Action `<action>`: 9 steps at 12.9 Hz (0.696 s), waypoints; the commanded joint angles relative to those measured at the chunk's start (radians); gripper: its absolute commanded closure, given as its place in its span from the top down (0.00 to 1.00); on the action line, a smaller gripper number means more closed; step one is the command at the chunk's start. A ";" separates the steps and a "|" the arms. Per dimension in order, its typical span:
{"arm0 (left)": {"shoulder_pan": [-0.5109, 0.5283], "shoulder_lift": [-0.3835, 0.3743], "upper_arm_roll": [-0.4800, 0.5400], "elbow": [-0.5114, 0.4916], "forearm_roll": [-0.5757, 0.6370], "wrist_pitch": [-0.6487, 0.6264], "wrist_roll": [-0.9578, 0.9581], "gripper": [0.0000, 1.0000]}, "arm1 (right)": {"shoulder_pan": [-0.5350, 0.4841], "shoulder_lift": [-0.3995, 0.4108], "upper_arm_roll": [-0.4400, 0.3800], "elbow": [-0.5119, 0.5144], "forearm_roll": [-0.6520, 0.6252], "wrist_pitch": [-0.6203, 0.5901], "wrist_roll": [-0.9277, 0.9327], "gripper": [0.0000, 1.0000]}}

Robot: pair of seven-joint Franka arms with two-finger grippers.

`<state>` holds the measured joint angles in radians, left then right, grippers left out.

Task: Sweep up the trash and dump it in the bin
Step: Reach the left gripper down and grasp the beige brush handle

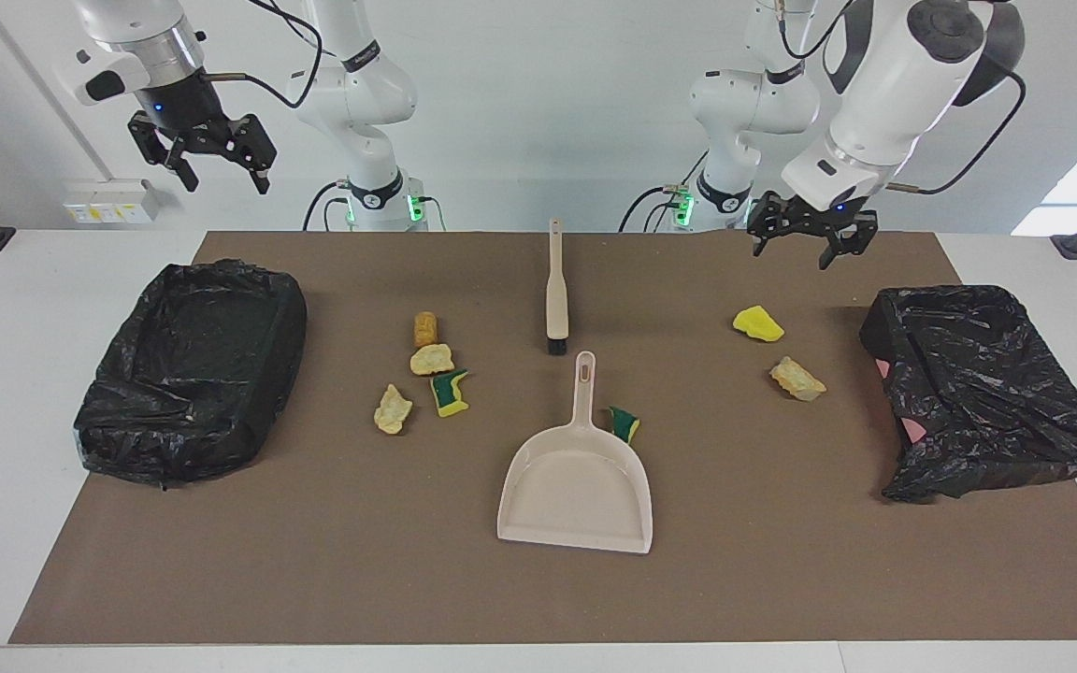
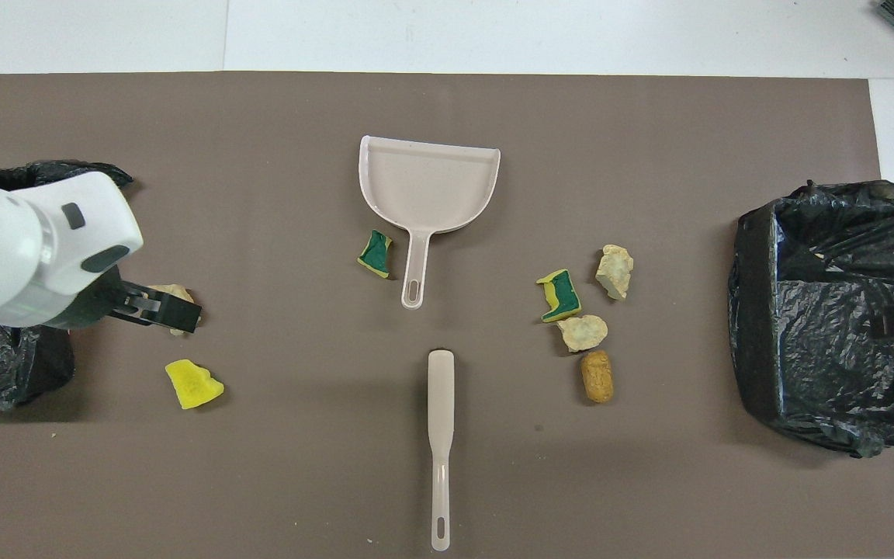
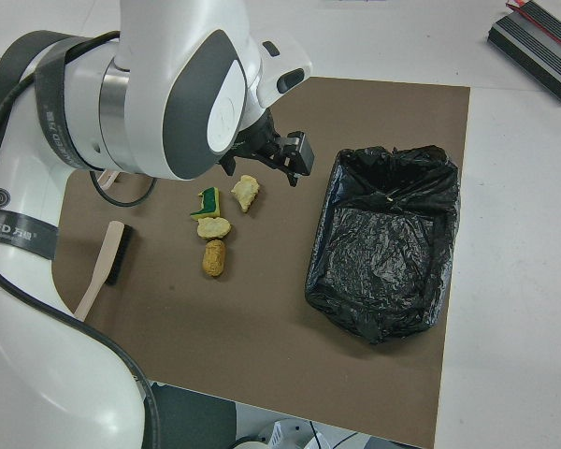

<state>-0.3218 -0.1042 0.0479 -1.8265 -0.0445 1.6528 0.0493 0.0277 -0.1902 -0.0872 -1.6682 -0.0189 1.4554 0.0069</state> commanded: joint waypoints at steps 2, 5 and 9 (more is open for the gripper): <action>-0.121 -0.133 0.013 -0.227 -0.008 0.146 -0.084 1.00 | -0.012 -0.028 0.007 -0.033 0.005 0.003 0.001 1.00; -0.284 -0.134 0.013 -0.307 -0.008 0.229 -0.257 1.00 | -0.012 -0.028 0.007 -0.033 0.004 0.005 0.001 1.00; -0.488 -0.114 0.015 -0.428 -0.008 0.385 -0.443 1.00 | -0.012 -0.028 0.007 -0.033 0.004 0.003 -0.001 1.00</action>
<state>-0.7217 -0.2004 0.0411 -2.1693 -0.0488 1.9435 -0.3147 0.0277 -0.1929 -0.0872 -1.6746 -0.0189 1.4554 0.0069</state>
